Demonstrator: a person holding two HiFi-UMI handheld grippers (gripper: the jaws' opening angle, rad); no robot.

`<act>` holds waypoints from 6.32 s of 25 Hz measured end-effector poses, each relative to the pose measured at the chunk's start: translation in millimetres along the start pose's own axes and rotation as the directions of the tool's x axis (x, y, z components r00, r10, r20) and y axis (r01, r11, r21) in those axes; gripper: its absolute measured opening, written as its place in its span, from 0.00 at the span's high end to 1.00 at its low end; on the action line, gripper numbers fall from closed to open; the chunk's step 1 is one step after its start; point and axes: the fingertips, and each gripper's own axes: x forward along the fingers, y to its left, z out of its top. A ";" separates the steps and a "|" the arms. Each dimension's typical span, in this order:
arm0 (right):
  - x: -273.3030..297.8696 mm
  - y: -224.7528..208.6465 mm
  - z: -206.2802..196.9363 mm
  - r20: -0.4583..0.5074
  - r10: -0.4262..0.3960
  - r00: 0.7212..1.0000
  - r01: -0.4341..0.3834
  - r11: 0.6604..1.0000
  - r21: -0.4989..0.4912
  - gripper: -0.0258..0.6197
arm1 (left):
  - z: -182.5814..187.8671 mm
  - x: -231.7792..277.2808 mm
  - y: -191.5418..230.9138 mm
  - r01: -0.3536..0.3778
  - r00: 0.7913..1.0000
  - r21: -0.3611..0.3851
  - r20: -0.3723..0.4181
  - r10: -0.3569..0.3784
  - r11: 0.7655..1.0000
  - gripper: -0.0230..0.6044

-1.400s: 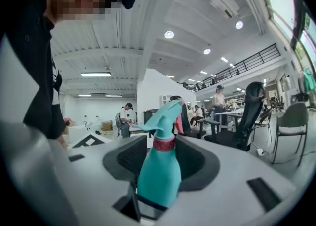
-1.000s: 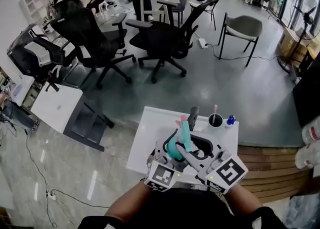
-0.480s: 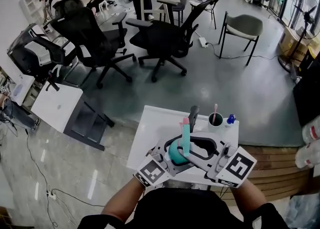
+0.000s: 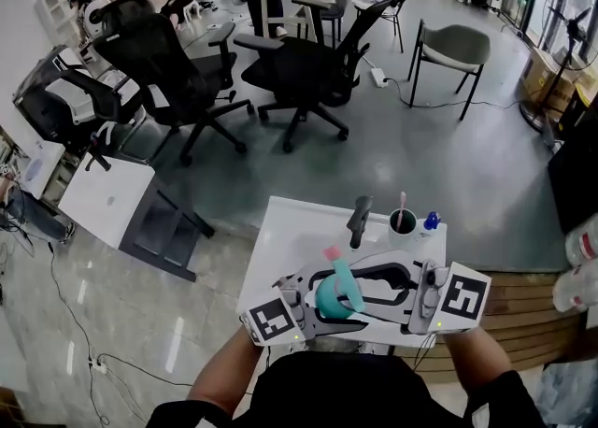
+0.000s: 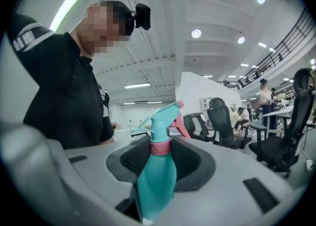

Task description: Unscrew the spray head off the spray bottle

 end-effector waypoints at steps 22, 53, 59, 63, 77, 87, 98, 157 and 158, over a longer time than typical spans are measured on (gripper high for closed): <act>1.4 -61.5 -19.9 0.029 -0.523 0.852 0.521 0.852 0.057 0.74 | -63.3 -17.1 80.7 -0.568 0.791 0.090 -0.214 0.573 0.818 0.25; -5.9 -19.2 -8.1 0.020 -0.141 0.990 0.141 0.990 -0.007 0.68 | -21.6 -1.4 28.4 -0.191 0.976 0.020 -0.102 0.192 0.981 0.25; -6.2 -41.4 -13.8 0.044 -0.347 0.937 0.347 0.938 0.018 0.66 | -30.9 -7.7 57.5 -0.374 0.916 0.040 -0.140 0.375 0.927 0.25; -4.9 -49.9 -15.9 0.053 -0.439 0.897 0.437 0.898 0.053 0.66 | -36.1 -10.3 67.5 -0.450 0.884 -0.009 -0.149 0.444 0.893 0.25; -2.8 -61.2 -26.9 0.038 -0.556 0.831 0.553 0.831 0.066 0.73 | -63.4 -9.5 73.7 -0.530 0.823 0.026 -0.223 0.522 0.847 0.25; -2.7 -40.4 -16.7 0.019 -0.322 0.947 0.322 0.947 0.025 0.75 | -36.7 -0.1 45.3 -0.286 0.948 0.035 -0.136 0.288 0.958 0.25; -0.7 2.4 -9.9 -0.033 -0.038 0.999 0.038 0.999 -0.014 0.75 | -14.6 9.0 0.8 -0.044 0.997 0.017 -0.057 0.045 0.999 0.25; -30.5 -23.9 71.9 0.285 -0.419 0.862 0.469 0.873 -0.135 0.74 | -130.0 -31.2 75.7 -0.487 0.823 -0.037 -0.355 0.444 0.873 0.25; -33.0 -23.7 75.2 0.294 -0.420 0.858 0.473 0.870 -0.138 0.74 | -136.7 -34.2 77.6 -0.502 0.809 -0.042 -0.374 0.453 0.864 0.25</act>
